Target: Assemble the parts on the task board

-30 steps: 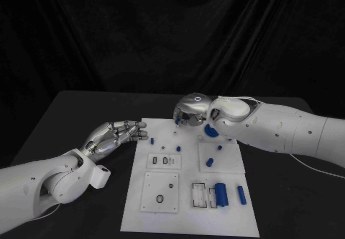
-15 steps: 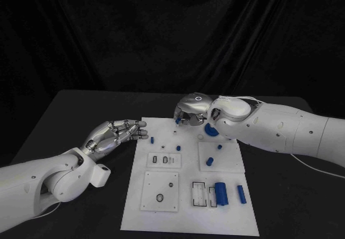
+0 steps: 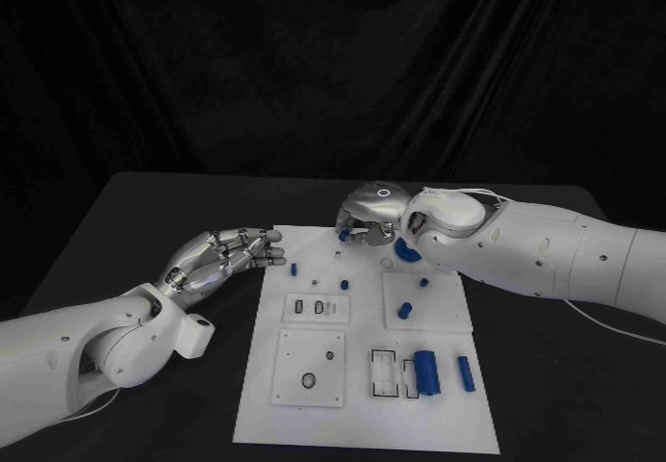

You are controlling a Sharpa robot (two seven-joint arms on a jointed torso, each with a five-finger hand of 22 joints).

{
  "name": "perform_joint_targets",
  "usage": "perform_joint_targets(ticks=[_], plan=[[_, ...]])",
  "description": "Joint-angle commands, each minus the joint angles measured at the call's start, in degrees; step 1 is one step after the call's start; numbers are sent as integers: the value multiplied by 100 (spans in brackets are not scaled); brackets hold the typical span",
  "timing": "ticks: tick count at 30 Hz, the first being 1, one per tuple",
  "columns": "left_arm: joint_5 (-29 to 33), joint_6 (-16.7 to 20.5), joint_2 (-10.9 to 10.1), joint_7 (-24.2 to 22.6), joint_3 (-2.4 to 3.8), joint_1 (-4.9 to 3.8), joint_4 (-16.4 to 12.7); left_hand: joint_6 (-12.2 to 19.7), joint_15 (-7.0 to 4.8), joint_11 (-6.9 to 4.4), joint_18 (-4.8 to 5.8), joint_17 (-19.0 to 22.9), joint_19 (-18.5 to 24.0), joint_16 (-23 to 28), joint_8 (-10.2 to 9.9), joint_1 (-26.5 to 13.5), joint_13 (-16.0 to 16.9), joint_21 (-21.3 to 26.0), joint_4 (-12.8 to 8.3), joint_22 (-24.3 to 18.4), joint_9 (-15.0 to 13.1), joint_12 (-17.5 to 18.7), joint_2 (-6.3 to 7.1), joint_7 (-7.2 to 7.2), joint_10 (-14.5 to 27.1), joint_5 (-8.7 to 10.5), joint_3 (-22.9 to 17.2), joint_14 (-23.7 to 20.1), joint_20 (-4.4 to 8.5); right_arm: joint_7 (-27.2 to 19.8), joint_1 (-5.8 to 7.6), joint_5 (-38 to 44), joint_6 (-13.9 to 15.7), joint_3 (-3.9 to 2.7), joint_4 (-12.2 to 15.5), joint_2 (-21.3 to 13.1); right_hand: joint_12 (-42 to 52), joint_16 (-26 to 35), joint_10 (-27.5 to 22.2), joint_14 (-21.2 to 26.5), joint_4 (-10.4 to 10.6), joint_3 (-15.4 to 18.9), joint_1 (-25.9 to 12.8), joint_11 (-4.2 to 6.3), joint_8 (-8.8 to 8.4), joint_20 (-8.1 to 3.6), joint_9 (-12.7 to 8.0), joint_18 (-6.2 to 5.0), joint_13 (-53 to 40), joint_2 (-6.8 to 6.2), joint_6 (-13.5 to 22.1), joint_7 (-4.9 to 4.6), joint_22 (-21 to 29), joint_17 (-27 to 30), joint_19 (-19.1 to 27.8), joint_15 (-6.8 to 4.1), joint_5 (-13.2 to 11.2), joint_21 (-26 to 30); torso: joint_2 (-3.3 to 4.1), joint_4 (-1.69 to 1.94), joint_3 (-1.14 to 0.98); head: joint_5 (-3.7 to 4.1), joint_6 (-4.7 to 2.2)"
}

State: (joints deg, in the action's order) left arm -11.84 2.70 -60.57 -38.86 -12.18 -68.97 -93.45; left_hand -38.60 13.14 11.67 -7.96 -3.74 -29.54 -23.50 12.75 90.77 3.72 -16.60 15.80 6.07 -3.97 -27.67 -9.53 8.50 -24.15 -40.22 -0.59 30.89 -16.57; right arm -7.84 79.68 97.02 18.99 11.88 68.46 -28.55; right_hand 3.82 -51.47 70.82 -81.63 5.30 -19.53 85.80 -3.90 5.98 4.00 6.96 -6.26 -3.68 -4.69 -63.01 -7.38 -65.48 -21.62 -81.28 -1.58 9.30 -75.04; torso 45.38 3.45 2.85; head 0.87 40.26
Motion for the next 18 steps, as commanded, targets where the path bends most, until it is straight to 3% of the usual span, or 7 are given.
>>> perform_joint_targets(ticks=[1,9,13,14,16,18], plan=[[134,-66,8,-1209,4,-14,-7,3,1,24,55,1,42,23,-39,34,0,38,2,-9,5,19,19,44,-19,-10,-27,-37,12,44,-17,43,-30,-2,23,-10,-33,-11,-34,12,16,-31,-1,6,-38,47,1,119,6,-48,49,-19,-8,13,-6,29,22,-23,-3,-3,0,0,6],[139,-61,10,-1153,4,-14,16,12,2,37,57,2,52,29,-46,19,0,48,5,-19,6,35,44,62,-14,-8,-88,-57,11,114,-25,43,-86,-2,29,-9,-40,14,-137,34,43,-53,-54,-34,-131,73,-31,117,10,-94,178,-67,-12,56,18,61,10,-20,-3,7,2,16,10],[140,-67,15,-1133,4,-14,18,15,2,41,57,2,56,32,-48,15,-1,51,5,-22,6,40,51,65,-12,-8,-105,-64,11,254,-27,43,-124,-2,24,-1,-41,27,-628,87,120,-55,-193,-128,-249,142,-114,102,19,-224,495,-120,30,61,82,148,-46,21,-5,8,4,26,16],[140,-69,16,-1128,4,-14,19,15,2,41,57,2,56,32,-48,15,-1,51,5,-22,6,40,51,65,-12,-8,-105,-64,11,281,-27,43,-116,-2,22,0,-34,28,-902,114,123,-41,-221,-175,-247,178,-180,93,14,-273,728,-140,55,61,115,191,-57,44,-6,9,4,26,18],[140,-72,17,-1115,4,-14,20,22,3,41,58,2,64,35,-52,8,-1,57,5,-27,7,49,64,71,-5,-6,-135,-76,11,325,-28,43,-86,-2,13,4,-33,25,-1181,148,95,12,-236,-229,-247,228,-257,84,10,-305,1012,-49,86,60,153,220,-68,74,-6,8,4,26,19],[140,-74,17,-1104,4,-14,22,26,5,41,59,2,67,36,-54,3,-1,60,5,-30,7,55,73,72,-1,-4,-149,-82,10,346,-28,43,-69,-2,8,4,-37,19,-1409,171,78,87,-267,-247,-251,250,-311,78,14,-315,1225,-66,92,58,172,231,-82,84,-6,6,2,21,18]])
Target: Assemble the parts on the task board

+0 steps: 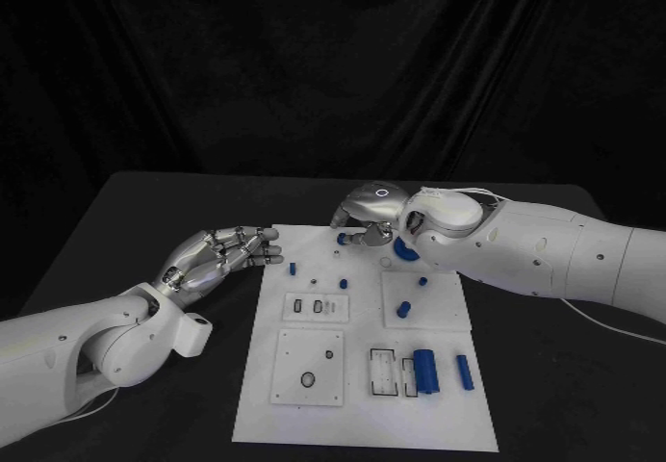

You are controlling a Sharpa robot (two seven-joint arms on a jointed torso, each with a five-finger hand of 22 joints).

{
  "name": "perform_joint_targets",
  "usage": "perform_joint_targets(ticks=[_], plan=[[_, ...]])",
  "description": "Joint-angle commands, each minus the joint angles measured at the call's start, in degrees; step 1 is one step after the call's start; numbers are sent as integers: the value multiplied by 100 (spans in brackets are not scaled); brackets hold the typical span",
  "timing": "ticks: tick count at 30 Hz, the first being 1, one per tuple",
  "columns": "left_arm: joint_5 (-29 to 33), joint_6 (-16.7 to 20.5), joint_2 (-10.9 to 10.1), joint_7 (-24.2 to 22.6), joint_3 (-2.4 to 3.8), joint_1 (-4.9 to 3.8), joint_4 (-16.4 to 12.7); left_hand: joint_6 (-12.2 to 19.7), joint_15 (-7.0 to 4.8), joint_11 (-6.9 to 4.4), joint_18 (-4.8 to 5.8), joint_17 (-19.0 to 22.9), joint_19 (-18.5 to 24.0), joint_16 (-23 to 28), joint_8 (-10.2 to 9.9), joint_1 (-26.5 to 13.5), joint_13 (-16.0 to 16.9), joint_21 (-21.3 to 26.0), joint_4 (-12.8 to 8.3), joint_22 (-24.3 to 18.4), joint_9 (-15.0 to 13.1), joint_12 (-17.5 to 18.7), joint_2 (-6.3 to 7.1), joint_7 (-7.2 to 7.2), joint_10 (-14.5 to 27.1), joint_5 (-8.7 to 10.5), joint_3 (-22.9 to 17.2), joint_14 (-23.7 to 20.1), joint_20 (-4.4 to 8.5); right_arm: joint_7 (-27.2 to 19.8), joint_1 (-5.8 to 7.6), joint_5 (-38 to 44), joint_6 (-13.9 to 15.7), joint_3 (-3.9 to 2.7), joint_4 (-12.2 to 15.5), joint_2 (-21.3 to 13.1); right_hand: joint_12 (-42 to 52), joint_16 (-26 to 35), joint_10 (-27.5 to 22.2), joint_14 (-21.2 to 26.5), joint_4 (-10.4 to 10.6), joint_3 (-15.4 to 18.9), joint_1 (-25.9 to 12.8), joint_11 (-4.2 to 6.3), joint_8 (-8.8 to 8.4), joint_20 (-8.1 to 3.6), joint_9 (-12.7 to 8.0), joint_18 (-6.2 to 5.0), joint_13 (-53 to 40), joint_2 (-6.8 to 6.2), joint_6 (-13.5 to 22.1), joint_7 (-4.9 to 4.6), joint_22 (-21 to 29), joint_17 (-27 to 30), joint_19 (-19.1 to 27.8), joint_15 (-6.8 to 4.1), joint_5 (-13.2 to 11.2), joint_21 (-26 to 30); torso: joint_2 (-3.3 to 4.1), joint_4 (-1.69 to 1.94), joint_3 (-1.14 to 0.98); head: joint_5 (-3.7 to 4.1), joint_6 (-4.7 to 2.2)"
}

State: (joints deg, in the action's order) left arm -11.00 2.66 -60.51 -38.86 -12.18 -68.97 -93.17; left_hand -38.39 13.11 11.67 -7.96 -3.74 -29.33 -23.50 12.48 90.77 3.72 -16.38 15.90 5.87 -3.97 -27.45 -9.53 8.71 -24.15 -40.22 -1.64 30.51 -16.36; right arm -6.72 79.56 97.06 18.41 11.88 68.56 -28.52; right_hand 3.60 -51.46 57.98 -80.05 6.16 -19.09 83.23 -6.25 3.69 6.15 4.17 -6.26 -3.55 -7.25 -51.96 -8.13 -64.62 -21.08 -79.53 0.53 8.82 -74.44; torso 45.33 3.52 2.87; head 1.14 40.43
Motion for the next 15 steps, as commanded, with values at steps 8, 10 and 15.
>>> perform_joint_targets(ticks=[8,10,15], plan=[[57,-77,9,-1056,4,-14,3,21,11,43,62,2,61,42,-36,-18,-2,49,-4,-20,8,51,106,60,15,7,-91,-68,-13,202,-16,38,126,-2,11,-27,0,-11,-977,130,-54,459,-88,-99,-38,3,-76,49,-3,4,1085,384,74,-3,101,-30,-108,111,3,-1,2,-14,10],[57,-83,10,-1048,4,-14,4,23,12,44,63,2,63,43,-37,-20,-2,51,-4,-21,8,53,109,61,17,8,-99,-72,-13,144,-16,38,260,-2,20,-48,6,-15,-977,133,-55,471,-83,-98,-27,2,-68,51,-6,21,1031,390,61,-4,98,-33,-102,105,2,0,1,-17,7],[57,-86,-18,-1051,3,-14,-8,24,13,47,63,2,66,44,-38,-24,-2,53,-4,-23,8,56,113,62,19,8,-109,-76,-13,-48,15,16,693,-2,141,-202,144,-62,-709,116,-128,490,22,-45,45,-4,-30,66,-35,155,724,242,-29,-20,66,-35,70,58,1,2,0,-2,-30]])
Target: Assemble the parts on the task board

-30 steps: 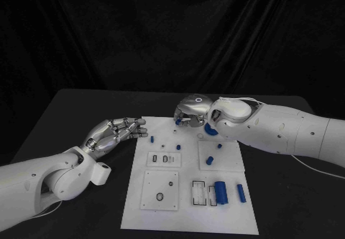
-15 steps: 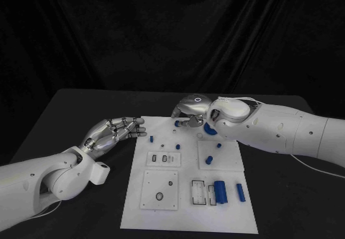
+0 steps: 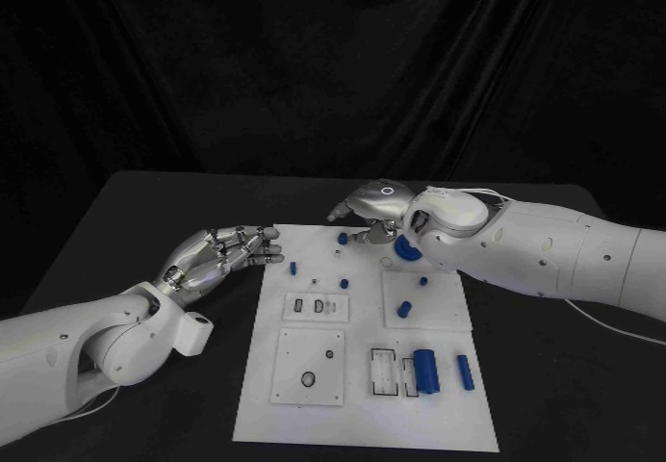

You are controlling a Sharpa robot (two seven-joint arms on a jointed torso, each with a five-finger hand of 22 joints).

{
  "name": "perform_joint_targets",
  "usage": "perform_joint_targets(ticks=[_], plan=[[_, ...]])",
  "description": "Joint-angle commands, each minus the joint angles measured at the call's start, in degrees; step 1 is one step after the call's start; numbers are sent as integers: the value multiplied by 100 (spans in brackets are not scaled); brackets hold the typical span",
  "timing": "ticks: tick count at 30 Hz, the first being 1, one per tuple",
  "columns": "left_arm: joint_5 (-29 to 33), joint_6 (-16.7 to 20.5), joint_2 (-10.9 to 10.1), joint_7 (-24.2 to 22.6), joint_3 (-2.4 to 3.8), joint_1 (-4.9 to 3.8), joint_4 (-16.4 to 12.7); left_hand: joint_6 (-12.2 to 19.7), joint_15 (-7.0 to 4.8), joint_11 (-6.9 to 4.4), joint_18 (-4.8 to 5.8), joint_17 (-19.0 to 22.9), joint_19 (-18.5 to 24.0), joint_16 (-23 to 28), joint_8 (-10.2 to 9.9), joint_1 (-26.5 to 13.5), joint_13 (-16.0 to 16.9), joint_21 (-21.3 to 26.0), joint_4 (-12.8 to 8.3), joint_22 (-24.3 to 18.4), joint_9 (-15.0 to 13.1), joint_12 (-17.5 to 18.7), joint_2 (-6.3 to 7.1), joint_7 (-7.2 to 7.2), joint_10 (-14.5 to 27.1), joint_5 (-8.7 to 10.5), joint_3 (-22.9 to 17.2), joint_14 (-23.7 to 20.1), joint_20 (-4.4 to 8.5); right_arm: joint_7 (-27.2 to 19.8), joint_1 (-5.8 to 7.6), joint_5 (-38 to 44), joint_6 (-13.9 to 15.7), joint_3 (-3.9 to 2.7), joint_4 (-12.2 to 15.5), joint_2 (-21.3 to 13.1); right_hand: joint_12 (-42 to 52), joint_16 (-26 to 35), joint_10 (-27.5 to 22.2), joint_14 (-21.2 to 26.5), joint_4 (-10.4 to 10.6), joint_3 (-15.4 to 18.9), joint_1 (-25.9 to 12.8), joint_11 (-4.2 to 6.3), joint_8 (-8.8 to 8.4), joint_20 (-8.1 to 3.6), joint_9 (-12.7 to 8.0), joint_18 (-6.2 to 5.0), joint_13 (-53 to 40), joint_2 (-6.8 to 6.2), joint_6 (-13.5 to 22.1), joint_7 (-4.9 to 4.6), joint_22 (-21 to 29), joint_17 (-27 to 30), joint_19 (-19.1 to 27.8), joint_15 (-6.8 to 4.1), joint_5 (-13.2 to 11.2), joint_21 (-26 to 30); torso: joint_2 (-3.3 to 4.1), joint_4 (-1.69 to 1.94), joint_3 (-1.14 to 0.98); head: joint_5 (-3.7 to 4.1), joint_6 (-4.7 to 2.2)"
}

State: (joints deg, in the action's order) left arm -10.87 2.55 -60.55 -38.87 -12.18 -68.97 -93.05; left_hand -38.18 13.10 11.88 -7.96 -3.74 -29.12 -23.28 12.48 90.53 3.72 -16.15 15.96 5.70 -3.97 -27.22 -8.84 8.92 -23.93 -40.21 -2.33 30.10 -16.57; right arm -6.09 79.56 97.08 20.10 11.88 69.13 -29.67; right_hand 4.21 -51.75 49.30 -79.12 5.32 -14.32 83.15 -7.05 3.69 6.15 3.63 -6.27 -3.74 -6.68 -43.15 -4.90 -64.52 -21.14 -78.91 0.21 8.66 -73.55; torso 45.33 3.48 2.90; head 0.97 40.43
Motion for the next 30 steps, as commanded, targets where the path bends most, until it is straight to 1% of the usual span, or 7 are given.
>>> perform_joint_targets(ticks=[1,7,12,17,21,27,30], plan=[[44,-72,-23,-1055,3,-14,-25,3,13,26,63,2,45,22,-38,-1,-2,31,-10,-6,8,33,44,41,-3,8,-39,-36,9,-146,36,4,596,-2,135,-141,107,-38,208,24,-55,14,41,44,54,-4,28,68,-16,113,-211,-115,-47,-15,2,-3,108,-34,1,5,-3,22,-39],[44,-40,-108,-1108,3,-14,-83,-5,16,30,65,1,50,21,-33,-5,0,35,-14,-10,5,34,57,36,-7,2,-60,-41,8,-77,304,-69,632,-2,863,-792,349,-81,728,23,-14,7,-18,113,140,22,48,78,-22,196,-614,-344,-126,-28,-19,25,163,-70,-1,-5,-5,23,-59],[43,26,-168,-1213,3,-14,-116,-33,14,26,64,-2,50,11,-18,-25,5,38,-21,-17,-2,32,108,23,-30,-29,-108,-42,8,133,522,-497,315,-1,1669,-1591,473,6,1135,145,89,-66,-69,159,158,16,49,19,-17,209,-773,-322,121,13,145,10,93,146,-13,-39,5,-29,-35],[-39,134,-193,-1324,3,-14,-106,-59,-104,64,1,9,219,82,-3,-94,5,143,-13,-74,-5,43,208,30,-55,-52,-221,-227,43,178,574,-722,213,0,2011,-2109,541,88,1429,178,170,-178,-61,238,209,-29,62,0,-15,194,-934,-319,208,51,205,-44,79,251,-12,-57,15,1,-15],[-95,207,-213,-1400,3,-13,-98,-52,-237,1,-92,45,788,510,-1,-204,1,459,-19,-206,-2,90,303,15,-32,-39,-418,-969,105,235,544,-797,222,2,2168,-2508,557,122,1533,189,212,-214,-65,264,207,-48,57,-8,-16,169,-960,-322,246,65,229,-62,69,296,-14,-56,17,34,-35],[-123,263,-227,-1448,2,-13,-80,151,-408,-218,-138,124,1401,1085,-106,-312,-30,788,-59,-287,15,419,388,24,405,-20,-566,-1778,218,316,415,-832,257,3,2255,-2881,535,244,1596,278,290,-265,-75,273,190,-58,48,-61,-8,128,-974,-314,510,114,385,-66,52,534,-17,-84,18,47,-43],[-128,272,-215,-1457,2,-13,-64,1080,-646,-547,-218,218,1915,1683,-498,-429,-111,1067,-67,-347,90,1176,403,-172,1318,29,-566,-2487,337,331,284,-781,316,4,2321,-3044,532,274,1628,278,334,-276,-98,279,168,-60,40,-60,-10,114,-949,-304,512,127,389,-70,48,553,-11,-86,2,65,-54]])
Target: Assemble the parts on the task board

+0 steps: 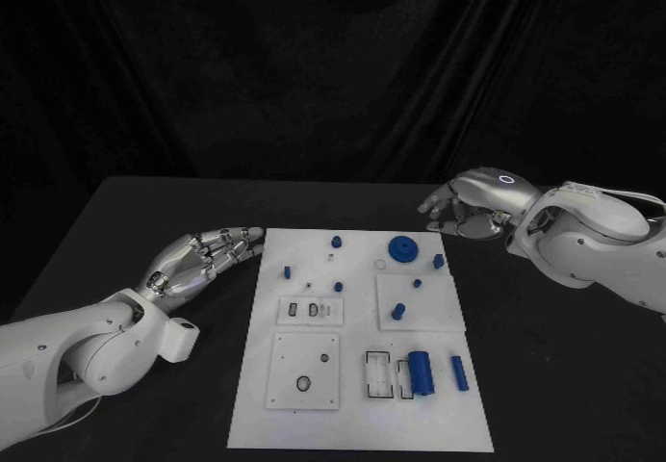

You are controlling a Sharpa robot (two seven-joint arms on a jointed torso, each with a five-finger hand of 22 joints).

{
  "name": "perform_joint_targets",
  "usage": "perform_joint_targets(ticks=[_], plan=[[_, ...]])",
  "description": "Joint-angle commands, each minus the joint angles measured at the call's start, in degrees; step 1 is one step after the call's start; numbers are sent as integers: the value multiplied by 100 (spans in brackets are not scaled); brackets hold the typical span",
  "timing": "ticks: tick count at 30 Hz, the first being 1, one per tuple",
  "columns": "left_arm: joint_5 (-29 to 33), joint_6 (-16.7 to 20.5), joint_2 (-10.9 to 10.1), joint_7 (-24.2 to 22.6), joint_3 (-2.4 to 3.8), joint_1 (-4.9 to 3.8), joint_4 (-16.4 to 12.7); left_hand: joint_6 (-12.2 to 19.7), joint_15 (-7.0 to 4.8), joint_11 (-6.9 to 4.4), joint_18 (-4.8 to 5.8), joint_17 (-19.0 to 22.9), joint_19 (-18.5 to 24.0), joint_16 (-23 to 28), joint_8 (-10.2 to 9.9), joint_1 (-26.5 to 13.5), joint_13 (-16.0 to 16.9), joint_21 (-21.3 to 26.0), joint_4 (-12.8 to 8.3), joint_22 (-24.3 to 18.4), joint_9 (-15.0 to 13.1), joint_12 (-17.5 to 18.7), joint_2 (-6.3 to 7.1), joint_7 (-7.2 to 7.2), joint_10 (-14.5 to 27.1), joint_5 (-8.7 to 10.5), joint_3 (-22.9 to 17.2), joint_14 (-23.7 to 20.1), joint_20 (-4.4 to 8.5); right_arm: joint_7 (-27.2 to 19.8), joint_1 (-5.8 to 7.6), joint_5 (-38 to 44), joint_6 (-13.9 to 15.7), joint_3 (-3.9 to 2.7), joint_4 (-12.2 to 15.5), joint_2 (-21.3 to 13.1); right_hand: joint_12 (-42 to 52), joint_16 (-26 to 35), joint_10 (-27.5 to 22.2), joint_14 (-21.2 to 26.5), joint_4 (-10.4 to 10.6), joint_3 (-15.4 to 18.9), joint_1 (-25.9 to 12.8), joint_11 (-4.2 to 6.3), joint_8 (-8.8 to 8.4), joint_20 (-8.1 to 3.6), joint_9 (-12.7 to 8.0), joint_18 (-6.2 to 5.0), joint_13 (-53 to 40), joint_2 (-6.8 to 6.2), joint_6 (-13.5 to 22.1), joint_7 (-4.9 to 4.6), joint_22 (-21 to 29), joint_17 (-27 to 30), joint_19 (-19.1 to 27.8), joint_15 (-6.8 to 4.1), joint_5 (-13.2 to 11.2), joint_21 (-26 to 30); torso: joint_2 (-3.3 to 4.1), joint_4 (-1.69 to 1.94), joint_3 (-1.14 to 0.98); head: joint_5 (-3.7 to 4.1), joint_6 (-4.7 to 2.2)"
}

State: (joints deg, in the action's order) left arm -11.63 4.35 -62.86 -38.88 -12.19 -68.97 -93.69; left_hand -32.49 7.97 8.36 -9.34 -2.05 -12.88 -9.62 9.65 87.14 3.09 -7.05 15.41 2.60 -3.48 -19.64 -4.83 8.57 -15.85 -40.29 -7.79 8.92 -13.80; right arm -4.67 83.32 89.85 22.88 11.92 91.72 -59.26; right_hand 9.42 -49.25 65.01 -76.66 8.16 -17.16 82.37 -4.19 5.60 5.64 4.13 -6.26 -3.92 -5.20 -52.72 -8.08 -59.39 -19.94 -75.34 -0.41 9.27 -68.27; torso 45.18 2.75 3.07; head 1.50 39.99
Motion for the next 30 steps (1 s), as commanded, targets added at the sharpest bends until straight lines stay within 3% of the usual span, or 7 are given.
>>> perform_joint_targets(ticks=[1,3,6,10,12,24,30], plan=[[-53,89,15,-1453,4,-12,4,792,-168,-316,-91,73,440,451,-341,-123,-72,238,-29,-52,64,626,-6,-246,761,45,-8,-507,82,184,-122,-42,61,0,74,-111,13,31,71,27,68,8,-33,-2,-30,-11,-12,-61,7,-42,14,19,-1,10,31,-10,-15,30,4,-16,-18,14,-10],[-54,78,14,-1442,4,-12,15,1071,-138,-495,-79,100,578,582,-464,-159,-104,314,-47,-71,89,848,-20,-378,1013,67,12,-628,82,161,-186,-15,120,1,93,-159,16,39,92,16,96,9,-53,4,-37,-14,-13,-58,5,-48,20,25,-15,13,20,-14,-15,26,4,-17,-26,17,-11],[-55,54,11,-1433,3,-12,29,1292,-100,-612,-74,112,658,648,-571,-200,-119,357,-83,-76,107,962,-48,-502,1174,80,41,-683,72,131,-269,8,184,1,106,-211,22,53,137,-8,151,16,-95,18,-53,-22,-16,-56,1,-74,36,37,-22,19,7,-24,-19,33,0,2,-25,45,-4],[-55,34,6,-1439,3,-12,36,1207,-76,-523,-76,92,625,582,-570,-201,-99,339,-122,-61,88,864,-79,-448,1180,71,37,-626,50,129,-351,55,212,2,106,-253,93,74,293,-32,220,33,-146,63,-75,-40,-18,-56,-31,-100,58,47,-27,26,-8,-52,-25,44,-8,-32,-27,25,-6],[-55,26,8,-1442,3,-12,40,1162,-95,-434,-86,80,585,537,-562,-197,-83,316,-150,-48,81,769,-88,-412,1159,59,30,-585,46,144,-380,85,200,2,106,-265,162,93,406,-38,251,46,-162,99,-83,-64,-17,-59,-61,-119,62,61,-14,32,-7,-80,-30,65,-7,-25,-24,34,-11],[-55,-39,15,-1416,3,-11,54,1039,-87,-324,-101,64,460,471,-535,-174,-66,246,-229,-14,64,614,-115,-333,1137,15,-14,-519,-8,346,-518,455,223,2,69,-273,228,183,386,5,386,189,-290,97,-166,-67,-27,-70,-125,-233,196,67,57,50,38,-71,-162,184,-7,-16,-21,82,22],[-55,-66,20,-1403,3,-11,66,984,-53,-287,-103,53,377,423,-521,-175,-59,200,-262,7,57,532,-129,-307,1124,7,-41,-471,-59,540,-535,606,208,2,44,-257,1986,424,419,302,358,626,-329,282,-158,-141,-12,-190,-1515,-263,395,203,679,94,491,-159,-325,910,-5,-27,-18,72,35]])
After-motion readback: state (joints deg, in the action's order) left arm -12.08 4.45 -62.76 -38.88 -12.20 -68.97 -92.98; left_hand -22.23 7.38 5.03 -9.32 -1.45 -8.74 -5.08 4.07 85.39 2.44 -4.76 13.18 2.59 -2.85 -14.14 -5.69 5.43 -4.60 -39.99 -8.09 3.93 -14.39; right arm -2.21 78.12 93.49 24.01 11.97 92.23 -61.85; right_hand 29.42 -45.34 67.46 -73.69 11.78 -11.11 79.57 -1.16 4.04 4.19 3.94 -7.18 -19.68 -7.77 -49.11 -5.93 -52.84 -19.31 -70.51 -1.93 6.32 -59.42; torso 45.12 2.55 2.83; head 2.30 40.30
